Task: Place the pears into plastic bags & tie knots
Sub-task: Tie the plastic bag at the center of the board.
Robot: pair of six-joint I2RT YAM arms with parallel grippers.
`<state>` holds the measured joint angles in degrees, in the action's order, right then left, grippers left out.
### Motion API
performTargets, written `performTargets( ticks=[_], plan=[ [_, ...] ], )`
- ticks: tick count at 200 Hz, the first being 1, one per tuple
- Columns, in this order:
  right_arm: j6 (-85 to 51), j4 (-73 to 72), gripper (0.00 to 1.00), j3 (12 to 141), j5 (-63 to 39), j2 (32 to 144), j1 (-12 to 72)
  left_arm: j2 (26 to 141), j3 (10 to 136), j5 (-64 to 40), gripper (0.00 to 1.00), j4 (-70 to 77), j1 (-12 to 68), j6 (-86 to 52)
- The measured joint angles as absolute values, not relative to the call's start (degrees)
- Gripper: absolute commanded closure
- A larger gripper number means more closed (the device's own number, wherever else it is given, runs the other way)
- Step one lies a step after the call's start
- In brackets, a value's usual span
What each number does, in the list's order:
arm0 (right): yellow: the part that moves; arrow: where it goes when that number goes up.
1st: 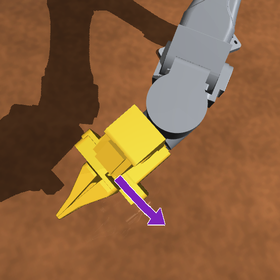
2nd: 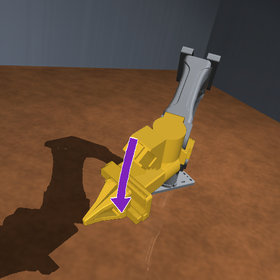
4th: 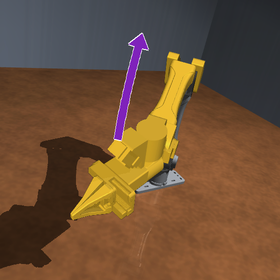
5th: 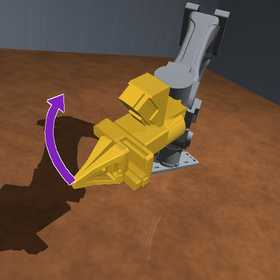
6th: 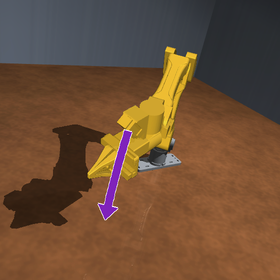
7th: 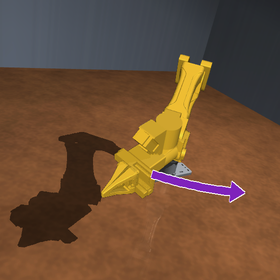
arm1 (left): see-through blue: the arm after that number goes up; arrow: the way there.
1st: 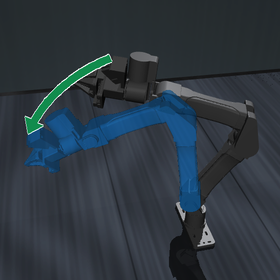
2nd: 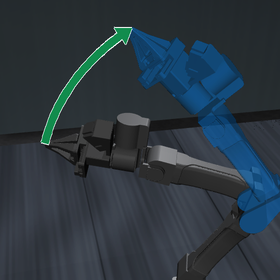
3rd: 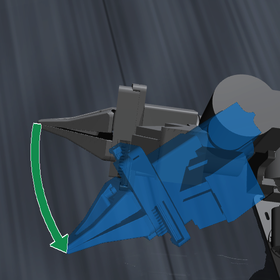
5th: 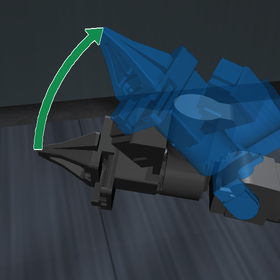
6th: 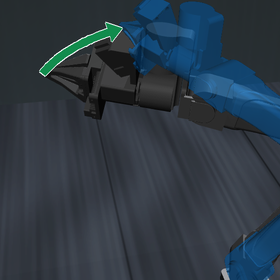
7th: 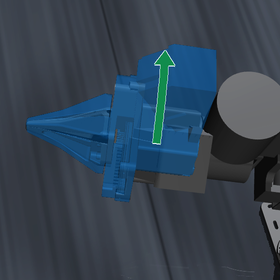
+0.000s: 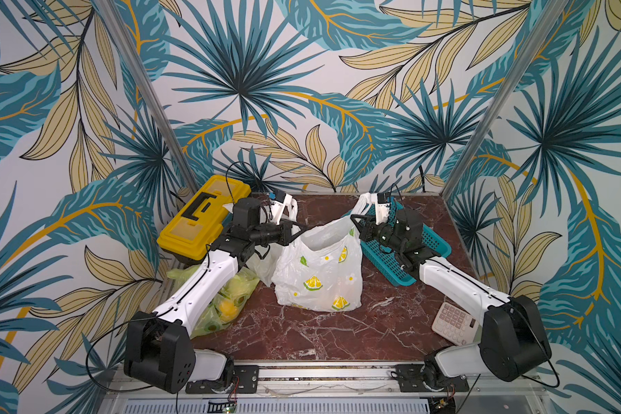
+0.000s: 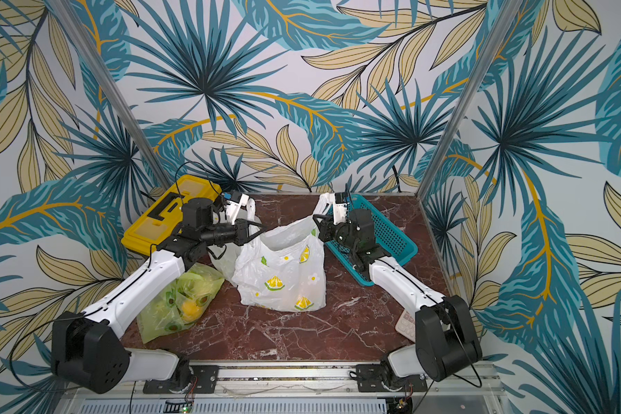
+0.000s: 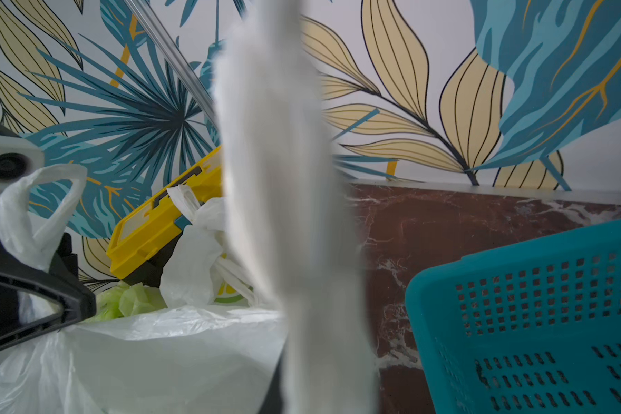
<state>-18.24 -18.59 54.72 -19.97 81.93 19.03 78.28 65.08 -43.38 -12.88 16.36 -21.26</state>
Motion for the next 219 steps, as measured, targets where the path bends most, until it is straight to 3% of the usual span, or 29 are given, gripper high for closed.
performTargets(
  ticks=[42,76,127,219],
  plan=[
    [-13.37,-1.65,1.0,57.76,-19.09,74.24,19.64,79.18,75.44,-44.03,1.0,-31.9,17.47,-17.34],
    [-4.32,16.45,1.0,62.0,-14.81,65.06,25.06,83.09,80.42,-48.82,1.0,-40.82,22.55,-14.04],
    [10.94,36.88,1.0,76.07,-7.73,70.63,32.1,97.14,86.76,-56.86,1.0,-44.18,25.65,-7.07],
    [22.39,48.64,1.0,90.35,-4.67,88.58,38.96,100.01,87.07,-68.18,0.69,-45.91,23.16,5.67]
  ],
)
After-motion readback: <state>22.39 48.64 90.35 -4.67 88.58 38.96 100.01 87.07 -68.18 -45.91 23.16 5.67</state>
